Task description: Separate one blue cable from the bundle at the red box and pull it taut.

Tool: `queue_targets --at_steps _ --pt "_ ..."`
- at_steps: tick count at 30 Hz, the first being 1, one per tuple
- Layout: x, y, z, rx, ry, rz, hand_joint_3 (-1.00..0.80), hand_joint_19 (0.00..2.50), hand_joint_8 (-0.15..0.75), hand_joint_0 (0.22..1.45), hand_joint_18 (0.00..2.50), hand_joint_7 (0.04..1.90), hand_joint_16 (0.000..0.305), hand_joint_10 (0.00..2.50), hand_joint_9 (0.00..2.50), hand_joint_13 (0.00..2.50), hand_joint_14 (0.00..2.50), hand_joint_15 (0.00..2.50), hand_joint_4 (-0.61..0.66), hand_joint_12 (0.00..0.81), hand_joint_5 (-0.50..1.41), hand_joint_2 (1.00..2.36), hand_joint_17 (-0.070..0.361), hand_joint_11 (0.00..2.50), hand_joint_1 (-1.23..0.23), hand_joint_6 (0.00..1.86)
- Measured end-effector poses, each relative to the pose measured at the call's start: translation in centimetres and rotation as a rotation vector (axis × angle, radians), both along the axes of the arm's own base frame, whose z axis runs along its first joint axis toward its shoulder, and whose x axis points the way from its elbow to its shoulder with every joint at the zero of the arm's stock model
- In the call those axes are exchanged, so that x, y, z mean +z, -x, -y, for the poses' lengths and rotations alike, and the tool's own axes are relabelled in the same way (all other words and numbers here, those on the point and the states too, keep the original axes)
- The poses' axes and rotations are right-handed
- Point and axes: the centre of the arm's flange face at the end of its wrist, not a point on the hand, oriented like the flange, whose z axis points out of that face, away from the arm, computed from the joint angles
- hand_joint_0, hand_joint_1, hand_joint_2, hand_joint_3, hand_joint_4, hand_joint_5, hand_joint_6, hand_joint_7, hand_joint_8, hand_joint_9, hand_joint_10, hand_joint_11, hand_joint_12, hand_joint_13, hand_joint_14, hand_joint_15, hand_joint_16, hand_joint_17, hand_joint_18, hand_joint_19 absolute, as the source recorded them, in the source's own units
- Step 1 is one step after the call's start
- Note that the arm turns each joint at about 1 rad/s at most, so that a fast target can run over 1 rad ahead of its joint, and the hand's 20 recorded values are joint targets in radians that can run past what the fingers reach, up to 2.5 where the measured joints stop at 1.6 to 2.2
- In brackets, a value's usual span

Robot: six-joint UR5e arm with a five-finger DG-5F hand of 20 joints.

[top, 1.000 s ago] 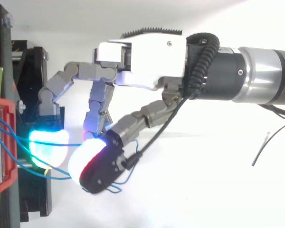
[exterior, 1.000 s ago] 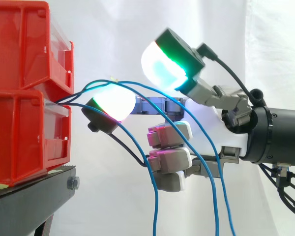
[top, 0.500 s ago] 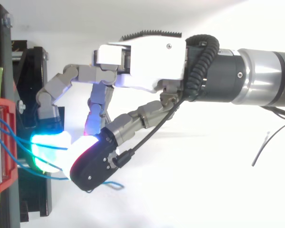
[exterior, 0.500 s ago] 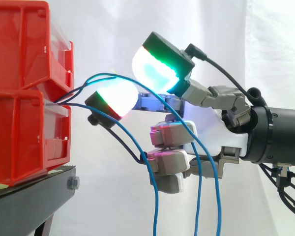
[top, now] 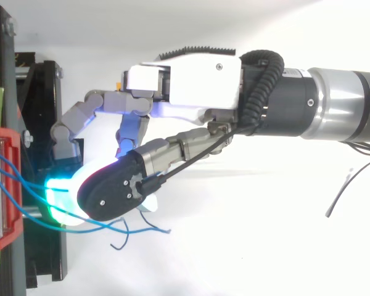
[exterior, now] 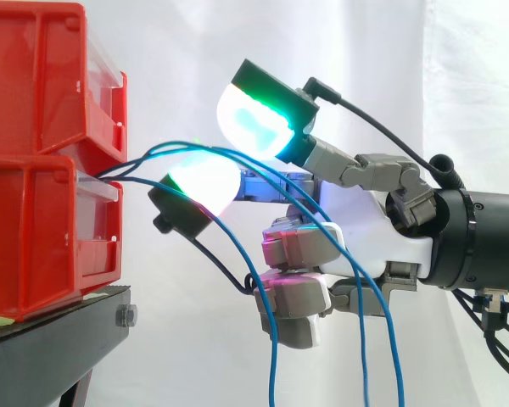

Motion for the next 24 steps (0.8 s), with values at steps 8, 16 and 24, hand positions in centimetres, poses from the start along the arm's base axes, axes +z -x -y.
queue_targets --at_steps 8,16,24 --pt "-0.8 0.3 -0.1 0.001 0.006 -0.007 -0.2 0.91 0.337 0.58 1.16 0.93 0.055 0.02 1.37 1.3 0.02 1.04 0.01 0.401 -0.11 1.01 0.123 1.1 -0.7 0.88" --pt "-1.0 0.4 -0.1 -0.002 0.026 -0.007 -0.18 0.93 0.325 0.6 1.12 0.92 0.051 0.02 1.32 1.27 0.02 1.04 -0.01 0.379 -0.12 1.01 0.116 1.1 -0.76 0.9" --pt "-1.6 0.7 0.0 -0.009 0.054 -0.02 -0.2 0.95 0.313 0.62 1.09 0.87 0.048 0.02 1.31 1.25 0.02 1.05 -0.04 0.363 -0.13 1.01 0.109 1.11 -0.77 0.92"
